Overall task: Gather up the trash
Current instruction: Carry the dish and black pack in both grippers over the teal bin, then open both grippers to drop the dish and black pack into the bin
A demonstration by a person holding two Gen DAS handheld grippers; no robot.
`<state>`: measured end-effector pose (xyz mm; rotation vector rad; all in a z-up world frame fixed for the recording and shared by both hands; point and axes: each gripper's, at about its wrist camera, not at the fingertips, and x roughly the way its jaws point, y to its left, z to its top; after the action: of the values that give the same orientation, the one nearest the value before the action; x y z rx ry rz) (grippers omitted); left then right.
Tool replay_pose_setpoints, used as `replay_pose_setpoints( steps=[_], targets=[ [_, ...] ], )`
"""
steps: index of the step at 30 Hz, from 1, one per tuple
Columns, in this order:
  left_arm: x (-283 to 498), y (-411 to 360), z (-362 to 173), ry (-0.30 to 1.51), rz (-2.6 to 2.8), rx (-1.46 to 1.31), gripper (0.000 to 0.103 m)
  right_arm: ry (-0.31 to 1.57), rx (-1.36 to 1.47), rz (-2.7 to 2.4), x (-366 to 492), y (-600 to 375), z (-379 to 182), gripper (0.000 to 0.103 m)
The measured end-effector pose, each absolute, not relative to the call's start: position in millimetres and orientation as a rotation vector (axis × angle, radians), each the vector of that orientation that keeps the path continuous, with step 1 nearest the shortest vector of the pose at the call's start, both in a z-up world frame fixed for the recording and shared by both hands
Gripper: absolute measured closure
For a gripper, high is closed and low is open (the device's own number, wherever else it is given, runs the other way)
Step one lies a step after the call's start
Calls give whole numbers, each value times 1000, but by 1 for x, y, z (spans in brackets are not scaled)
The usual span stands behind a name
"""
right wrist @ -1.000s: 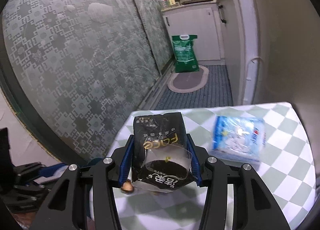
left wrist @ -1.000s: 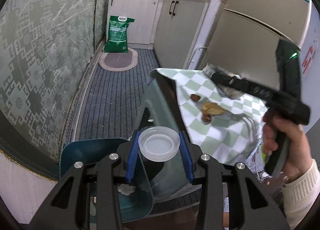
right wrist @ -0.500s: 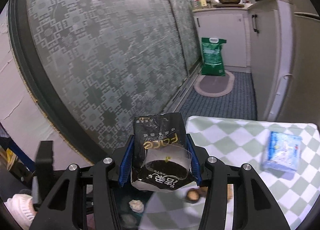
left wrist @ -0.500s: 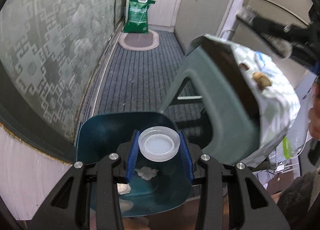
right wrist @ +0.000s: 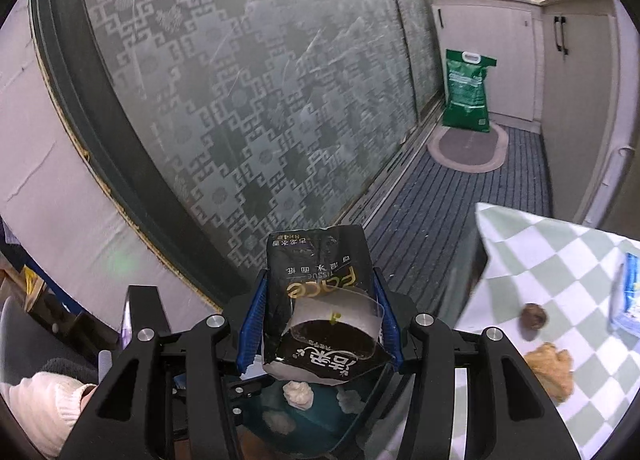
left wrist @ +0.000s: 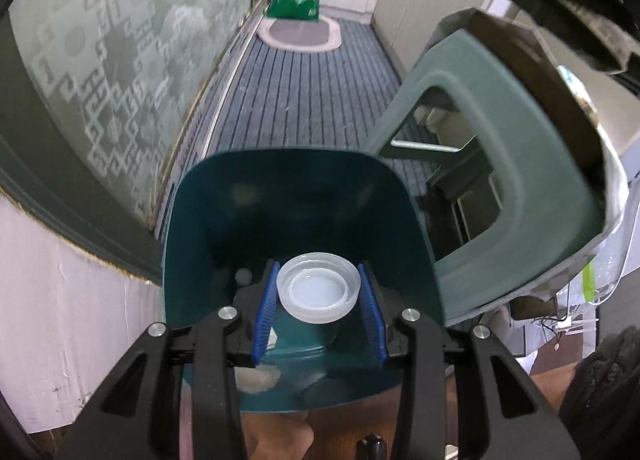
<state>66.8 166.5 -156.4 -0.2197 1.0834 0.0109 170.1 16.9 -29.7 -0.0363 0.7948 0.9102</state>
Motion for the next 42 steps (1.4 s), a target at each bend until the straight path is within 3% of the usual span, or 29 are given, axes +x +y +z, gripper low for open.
replay_pose_setpoints(
  steps=[11, 20, 33, 42],
  targets=[
    [70, 161, -185, 1177, -22, -226, 61, 836, -97, 924, 166, 44, -45, 53],
    [58, 173, -170, 1143, -10, -215, 60, 864, -127, 934, 160, 64, -57, 53],
    [24, 205, -93, 918, 70, -232, 85, 959, -205, 924, 152, 100, -100, 53],
    [10, 209, -48, 795, 71, -228, 88, 1049, -275, 934, 140, 125, -143, 53]
  ],
)
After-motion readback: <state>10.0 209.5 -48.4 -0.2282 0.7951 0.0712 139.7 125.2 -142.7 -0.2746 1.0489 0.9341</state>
